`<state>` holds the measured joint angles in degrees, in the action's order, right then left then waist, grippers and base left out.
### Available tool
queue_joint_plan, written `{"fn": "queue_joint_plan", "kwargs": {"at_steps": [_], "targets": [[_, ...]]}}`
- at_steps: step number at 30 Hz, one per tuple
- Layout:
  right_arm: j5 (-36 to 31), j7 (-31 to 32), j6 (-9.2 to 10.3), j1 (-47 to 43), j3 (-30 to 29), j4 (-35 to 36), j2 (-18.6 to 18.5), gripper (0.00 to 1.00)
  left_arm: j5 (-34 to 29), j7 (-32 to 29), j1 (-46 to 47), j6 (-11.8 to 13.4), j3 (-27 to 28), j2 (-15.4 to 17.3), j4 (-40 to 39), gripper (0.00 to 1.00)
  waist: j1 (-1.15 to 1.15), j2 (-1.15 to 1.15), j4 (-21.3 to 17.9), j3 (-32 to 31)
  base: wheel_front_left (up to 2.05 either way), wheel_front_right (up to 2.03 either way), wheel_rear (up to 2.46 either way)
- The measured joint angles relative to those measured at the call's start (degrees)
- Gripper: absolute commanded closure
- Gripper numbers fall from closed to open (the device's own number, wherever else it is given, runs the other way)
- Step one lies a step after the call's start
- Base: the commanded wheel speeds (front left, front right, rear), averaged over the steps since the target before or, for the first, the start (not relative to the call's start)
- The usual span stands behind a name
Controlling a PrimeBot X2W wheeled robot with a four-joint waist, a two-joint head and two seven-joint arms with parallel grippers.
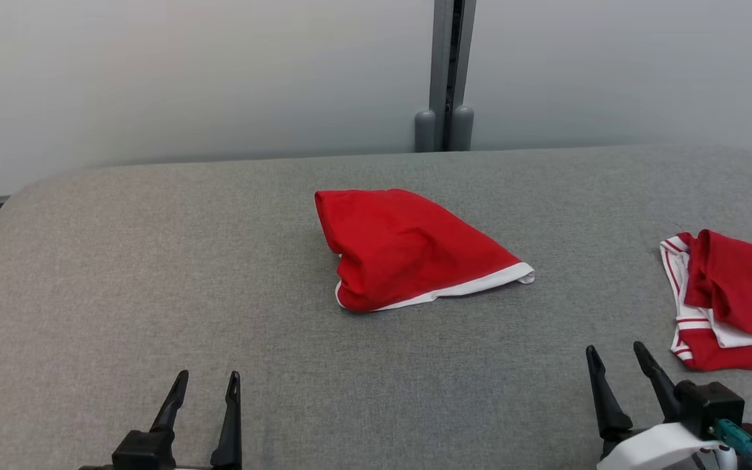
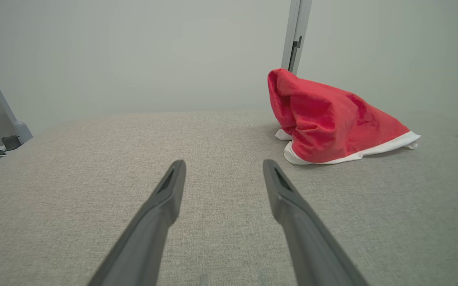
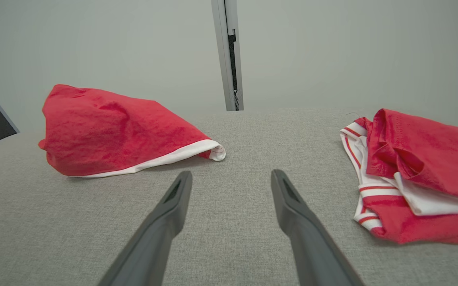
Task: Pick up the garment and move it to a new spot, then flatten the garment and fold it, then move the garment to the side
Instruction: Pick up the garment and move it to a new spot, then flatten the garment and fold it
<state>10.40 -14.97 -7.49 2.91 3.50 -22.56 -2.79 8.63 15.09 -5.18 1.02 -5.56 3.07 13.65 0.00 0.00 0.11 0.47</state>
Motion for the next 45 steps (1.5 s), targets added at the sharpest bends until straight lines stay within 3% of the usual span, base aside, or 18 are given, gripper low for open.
{"fn": "queue_joint_plan", "kwargs": {"at_steps": [10,29,30,33,34,39,45], "targets": [[-3.4,0.0,0.00,7.3,-1.8,-3.9,0.0,0.00,0.0,0.0,4.4,-1.2,-2.0,-0.2,-0.3,0.00,0.00,0.00,3.1,7.4,0.00,0.00,0.00],[-15.0,0.0,-0.01,21.1,-11.4,-15.0,-0.8,0.00,2.7,0.0,9.4,-0.1,-5.9,-0.2,-1.5,0.00,0.00,0.00,10.7,17.7,0.00,0.00,0.00],[-15.3,0.0,-0.01,21.4,-11.4,-15.1,-0.9,0.07,2.8,0.0,9.5,-0.1,-5.9,-0.2,-1.7,0.00,0.00,0.00,10.9,17.9,0.00,0.00,0.00],[-15.7,0.0,-0.01,22.4,-10.9,-14.6,-1.1,0.92,2.8,0.0,9.6,-0.1,-5.6,-0.2,-1.9,0.00,0.00,0.00,11.0,18.3,0.00,0.00,0.00],[-15.9,0.0,-0.01,22.6,-10.8,-14.1,-1.1,1.00,2.8,0.0,9.6,-0.1,-5.5,-0.2,-1.9,0.00,0.00,0.00,10.9,18.3,0.00,0.00,0.00],[-16.0,0.0,-0.01,22.4,-7.6,-9.6,-1.5,1.00,3.0,0.0,9.6,-0.3,-5.6,-0.3,-1.6,0.00,0.00,0.00,10.3,17.0,0.00,0.00,0.00],[-14.0,0.0,-0.01,23.4,5.6,-1.0,-2.3,1.00,3.6,0.0,8.5,-0.5,-5.7,-0.3,-0.3,0.00,0.00,0.00,9.5,13.1,0.00,0.00,0.00]]}}
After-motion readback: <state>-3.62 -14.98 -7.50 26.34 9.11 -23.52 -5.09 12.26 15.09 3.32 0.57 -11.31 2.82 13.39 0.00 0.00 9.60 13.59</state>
